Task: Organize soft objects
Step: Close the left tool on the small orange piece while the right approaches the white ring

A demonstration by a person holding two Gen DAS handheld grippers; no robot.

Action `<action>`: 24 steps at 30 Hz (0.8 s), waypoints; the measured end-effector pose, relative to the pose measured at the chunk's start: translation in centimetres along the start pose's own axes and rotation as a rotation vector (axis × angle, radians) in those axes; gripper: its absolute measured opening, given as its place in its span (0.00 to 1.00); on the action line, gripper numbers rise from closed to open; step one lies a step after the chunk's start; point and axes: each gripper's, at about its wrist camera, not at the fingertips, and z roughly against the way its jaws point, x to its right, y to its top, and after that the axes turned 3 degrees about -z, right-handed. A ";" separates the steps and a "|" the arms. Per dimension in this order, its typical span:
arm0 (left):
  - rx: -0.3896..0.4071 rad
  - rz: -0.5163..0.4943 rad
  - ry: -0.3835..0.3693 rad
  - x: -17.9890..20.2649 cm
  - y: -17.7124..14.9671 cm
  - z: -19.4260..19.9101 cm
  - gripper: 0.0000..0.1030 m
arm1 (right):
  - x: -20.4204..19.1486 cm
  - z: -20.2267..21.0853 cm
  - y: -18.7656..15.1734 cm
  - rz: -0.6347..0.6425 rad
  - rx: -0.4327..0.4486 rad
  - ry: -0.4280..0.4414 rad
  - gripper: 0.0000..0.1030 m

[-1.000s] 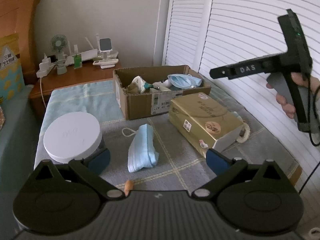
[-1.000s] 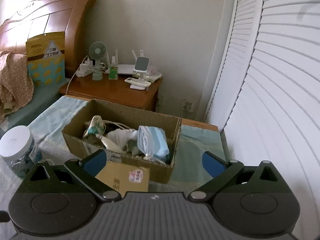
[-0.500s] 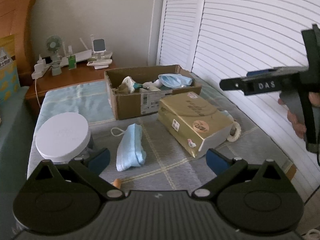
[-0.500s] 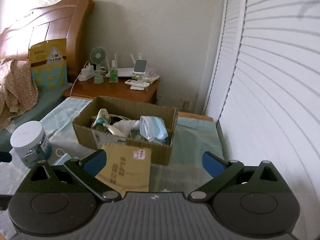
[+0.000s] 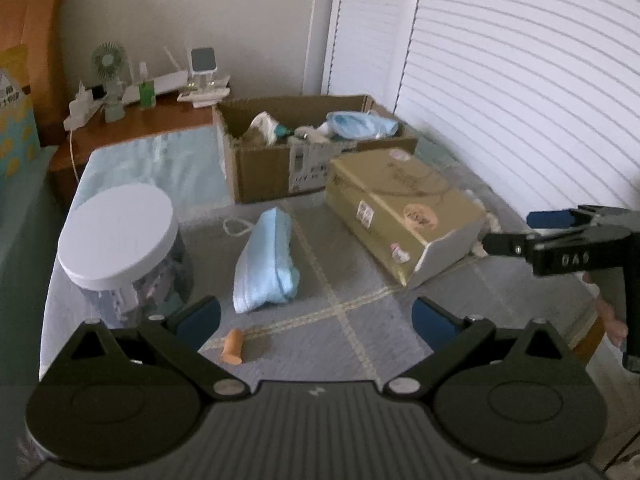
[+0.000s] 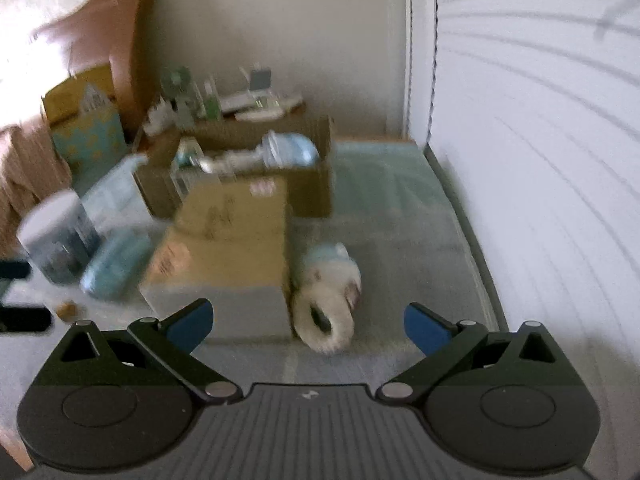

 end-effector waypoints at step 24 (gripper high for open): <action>-0.071 0.044 0.077 -2.5 -2.4 -3.6 0.80 | 0.0 -2.7 -2.9 0.026 -0.073 -0.092 1.00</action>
